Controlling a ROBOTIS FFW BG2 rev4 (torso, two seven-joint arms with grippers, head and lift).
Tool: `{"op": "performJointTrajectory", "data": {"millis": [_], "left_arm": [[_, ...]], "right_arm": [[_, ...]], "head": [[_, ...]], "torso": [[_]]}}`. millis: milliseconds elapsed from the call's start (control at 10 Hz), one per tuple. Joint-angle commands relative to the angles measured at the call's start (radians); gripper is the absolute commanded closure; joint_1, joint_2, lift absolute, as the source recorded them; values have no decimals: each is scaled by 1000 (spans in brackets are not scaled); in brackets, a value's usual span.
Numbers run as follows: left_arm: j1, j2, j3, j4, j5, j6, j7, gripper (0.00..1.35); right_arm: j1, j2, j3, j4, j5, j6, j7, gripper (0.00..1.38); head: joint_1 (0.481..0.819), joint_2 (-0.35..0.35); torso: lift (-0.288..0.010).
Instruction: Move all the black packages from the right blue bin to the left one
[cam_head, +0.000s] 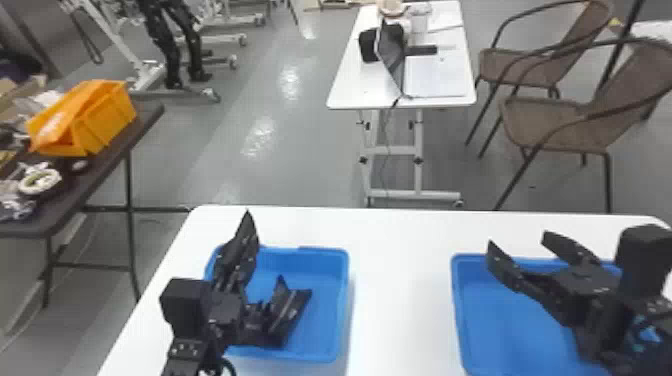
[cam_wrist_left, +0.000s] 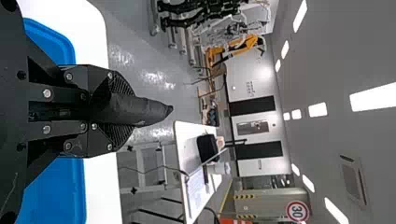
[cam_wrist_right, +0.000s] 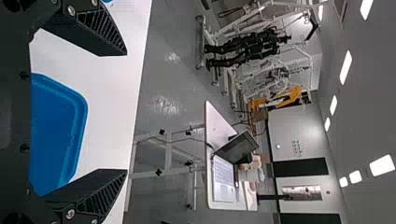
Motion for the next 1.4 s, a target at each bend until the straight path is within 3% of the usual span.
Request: {"op": "performJointTrajectory", "data": {"millis": [0,100,200,400,500,600,800,1100,1300], "left_arm": [[36,-4,-17,16,-106,-29,58,1219],[52,-4,-18,18,-153,-8,78,1219],[53,-4,-18,33,-99,3,77,1179],[47,-4,-21,33,16,-32,71,144],[36,-4,-34,33,151,-32,69,38],[21,-4,-46,30,220,-96,71,160],[-22,-4,-72,-18,307,-198,92,259],[-27,-4,-67,-98,359,-156,94,263],[-25,-4,-78,-98,365,-141,103,263]], "right_arm": [[43,3,-2,-17,22,-45,-23,125],[45,3,0,-15,20,-45,-25,125],[45,4,0,-15,20,-45,-23,125],[43,4,0,-14,17,-34,-23,133],[43,4,0,-15,16,-22,-23,136],[43,4,0,-15,16,-16,-23,136],[59,6,0,-38,22,-10,-46,134],[117,15,0,-119,-7,44,-193,134],[137,17,-9,-104,-118,41,-273,134]], "head": [[695,174],[695,172],[695,175],[695,181],[695,179],[695,172],[695,159],[695,137],[695,118]], "torso": [[-42],[-42],[-42],[-42],[-42],[-42],[-42],[-42],[-42]]}}
